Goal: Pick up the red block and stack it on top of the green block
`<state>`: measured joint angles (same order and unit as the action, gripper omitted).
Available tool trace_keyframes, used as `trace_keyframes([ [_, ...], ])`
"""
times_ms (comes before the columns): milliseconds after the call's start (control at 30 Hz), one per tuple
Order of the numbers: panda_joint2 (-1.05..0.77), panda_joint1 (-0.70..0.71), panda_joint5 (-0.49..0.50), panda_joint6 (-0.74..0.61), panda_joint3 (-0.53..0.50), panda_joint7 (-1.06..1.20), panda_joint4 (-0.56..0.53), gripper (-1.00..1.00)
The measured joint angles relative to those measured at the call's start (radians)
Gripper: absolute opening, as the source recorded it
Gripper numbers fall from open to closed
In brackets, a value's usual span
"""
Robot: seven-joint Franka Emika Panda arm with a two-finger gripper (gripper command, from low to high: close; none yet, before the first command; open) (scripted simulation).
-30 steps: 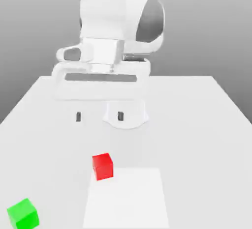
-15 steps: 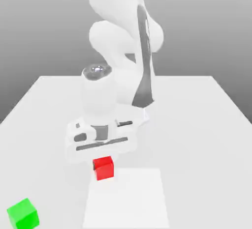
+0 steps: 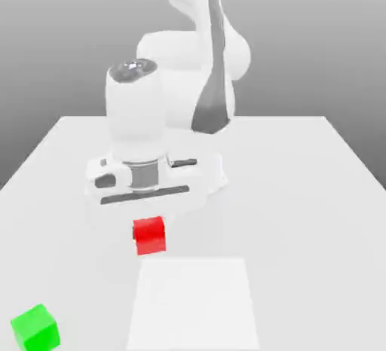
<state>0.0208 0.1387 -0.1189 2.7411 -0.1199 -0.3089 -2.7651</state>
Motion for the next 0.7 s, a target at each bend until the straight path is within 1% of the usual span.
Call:
trace_keyframes([
  [67,-0.042,0.015,-0.028,-0.034,-0.01,-0.036,0.072,-1.0],
  [167,-0.105,0.043,-0.043,-0.085,-0.028,-0.11,0.181,-1.0],
  [433,-0.27,0.069,-0.006,-0.203,-0.121,-0.356,0.464,-1.0],
  [567,-0.401,0.093,-0.052,-0.11,-0.101,-0.346,0.499,-1.0],
  [600,-0.421,0.097,-0.06,-0.092,-0.095,-0.341,0.502,1.0],
  [700,-0.421,0.097,-0.06,-0.092,-0.095,-0.341,0.502,1.0],
])
